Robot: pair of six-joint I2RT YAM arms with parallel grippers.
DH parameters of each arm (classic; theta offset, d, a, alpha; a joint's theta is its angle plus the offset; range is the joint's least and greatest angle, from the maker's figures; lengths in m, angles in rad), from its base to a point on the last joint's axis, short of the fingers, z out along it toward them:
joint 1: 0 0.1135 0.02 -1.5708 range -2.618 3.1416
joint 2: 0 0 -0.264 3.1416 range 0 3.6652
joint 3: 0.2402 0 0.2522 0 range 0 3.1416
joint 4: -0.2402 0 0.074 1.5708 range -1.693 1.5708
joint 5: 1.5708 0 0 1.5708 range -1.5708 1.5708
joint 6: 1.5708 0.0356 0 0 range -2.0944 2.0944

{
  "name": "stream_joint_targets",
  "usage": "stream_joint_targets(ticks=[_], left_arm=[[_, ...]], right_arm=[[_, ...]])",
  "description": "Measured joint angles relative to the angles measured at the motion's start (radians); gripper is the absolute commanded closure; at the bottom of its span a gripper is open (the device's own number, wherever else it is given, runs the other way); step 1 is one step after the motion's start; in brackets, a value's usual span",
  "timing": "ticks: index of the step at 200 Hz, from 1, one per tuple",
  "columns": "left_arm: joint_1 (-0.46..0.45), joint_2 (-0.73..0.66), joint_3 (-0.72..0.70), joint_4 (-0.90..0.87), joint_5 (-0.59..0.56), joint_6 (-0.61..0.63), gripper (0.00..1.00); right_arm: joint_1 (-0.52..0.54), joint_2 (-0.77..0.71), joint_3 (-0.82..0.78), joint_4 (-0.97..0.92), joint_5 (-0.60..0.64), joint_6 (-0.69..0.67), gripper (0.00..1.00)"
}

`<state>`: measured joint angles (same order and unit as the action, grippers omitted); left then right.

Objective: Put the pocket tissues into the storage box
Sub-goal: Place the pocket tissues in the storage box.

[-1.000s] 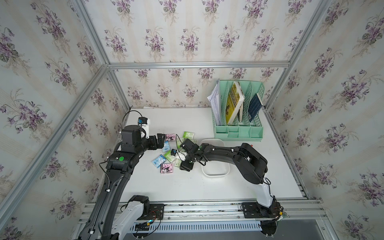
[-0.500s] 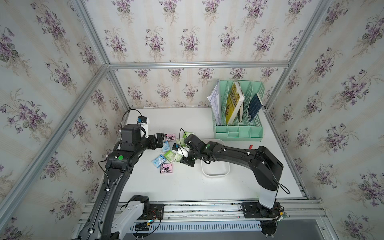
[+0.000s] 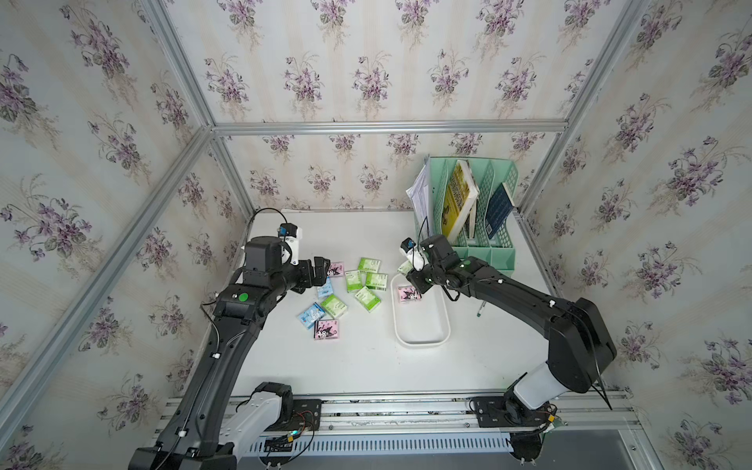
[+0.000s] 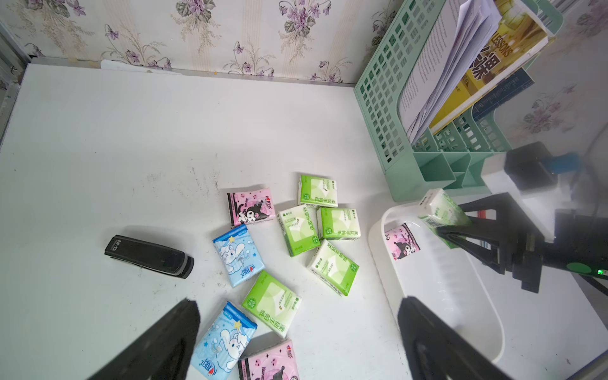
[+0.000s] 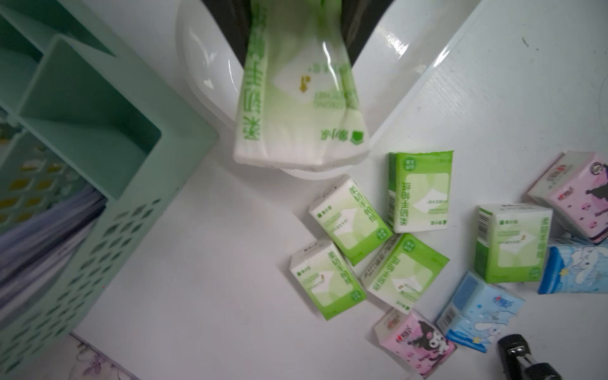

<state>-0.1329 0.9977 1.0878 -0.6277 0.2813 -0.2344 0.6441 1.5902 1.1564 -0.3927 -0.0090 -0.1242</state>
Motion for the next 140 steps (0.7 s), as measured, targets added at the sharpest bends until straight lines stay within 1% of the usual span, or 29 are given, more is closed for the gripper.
stream_joint_targets(ticks=[39, 76, 106, 140], left_arm=[[-0.015, 0.011, -0.002, 0.016, 0.003, -0.001, 0.01], [-0.024, 0.012, -0.002, 0.019, 0.002, -0.001, 0.01], [-0.024, 0.005, -0.003, 0.018, -0.007, 0.000, 0.01], [-0.024, -0.009, -0.007, 0.016, -0.016, 0.001, 0.01]], right_arm=[[-0.003, 0.035, -0.027, -0.086, 0.129, 0.133, 0.69], [-0.003, 0.091, -0.010, -0.138, 0.246, 0.244, 0.68], [-0.003, 0.139, 0.035, -0.154, 0.296, 0.309, 0.68], [-0.002, 0.173, 0.061, -0.159, 0.331, 0.349, 0.68]])
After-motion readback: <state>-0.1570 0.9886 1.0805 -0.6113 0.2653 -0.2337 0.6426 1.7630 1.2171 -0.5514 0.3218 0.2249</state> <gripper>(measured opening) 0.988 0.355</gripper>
